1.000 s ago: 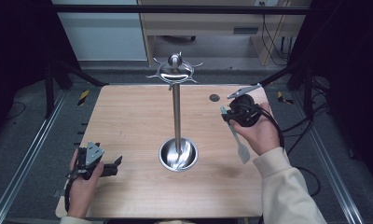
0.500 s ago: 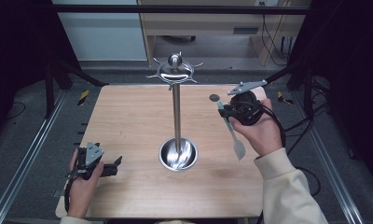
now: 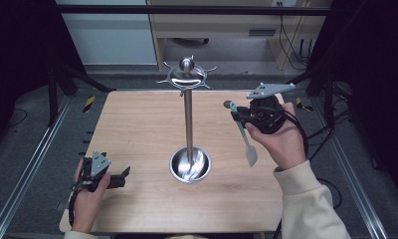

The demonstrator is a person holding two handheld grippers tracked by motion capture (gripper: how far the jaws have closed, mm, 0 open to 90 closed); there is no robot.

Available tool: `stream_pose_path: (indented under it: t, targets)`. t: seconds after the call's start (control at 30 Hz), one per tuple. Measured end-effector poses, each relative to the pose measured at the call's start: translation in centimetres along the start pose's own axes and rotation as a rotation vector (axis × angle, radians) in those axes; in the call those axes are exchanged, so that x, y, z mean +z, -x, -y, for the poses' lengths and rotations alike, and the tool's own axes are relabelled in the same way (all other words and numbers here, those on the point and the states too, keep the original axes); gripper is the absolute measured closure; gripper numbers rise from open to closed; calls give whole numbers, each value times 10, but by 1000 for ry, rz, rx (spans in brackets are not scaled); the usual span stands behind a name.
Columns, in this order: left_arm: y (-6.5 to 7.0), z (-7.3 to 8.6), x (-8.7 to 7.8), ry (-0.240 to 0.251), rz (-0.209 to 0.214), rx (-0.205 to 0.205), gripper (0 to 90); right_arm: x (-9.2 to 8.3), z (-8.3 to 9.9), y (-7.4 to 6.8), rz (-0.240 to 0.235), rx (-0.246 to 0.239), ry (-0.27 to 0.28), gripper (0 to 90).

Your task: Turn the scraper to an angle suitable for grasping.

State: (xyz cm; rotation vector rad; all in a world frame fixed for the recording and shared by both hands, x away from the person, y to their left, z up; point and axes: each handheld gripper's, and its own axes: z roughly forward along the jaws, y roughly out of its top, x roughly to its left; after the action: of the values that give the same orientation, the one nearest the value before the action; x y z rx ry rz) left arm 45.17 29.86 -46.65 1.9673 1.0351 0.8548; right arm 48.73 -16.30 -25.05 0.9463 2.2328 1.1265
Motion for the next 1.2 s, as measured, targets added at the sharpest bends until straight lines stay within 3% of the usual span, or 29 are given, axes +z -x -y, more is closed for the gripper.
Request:
stream_pose_path:
  t: [0.23,0.63,1.2]
  targets:
    - [0,0,0,-1,-3,1,26,-6,-1,-1,-8,0,26,745]
    - [1,0,0,1,-1,-1,26,-21,-9,-6,-64,11,97,744]
    - [0,0,-1,2,-2,-3,27,-38,-23,-18,-69,-20,165,744]
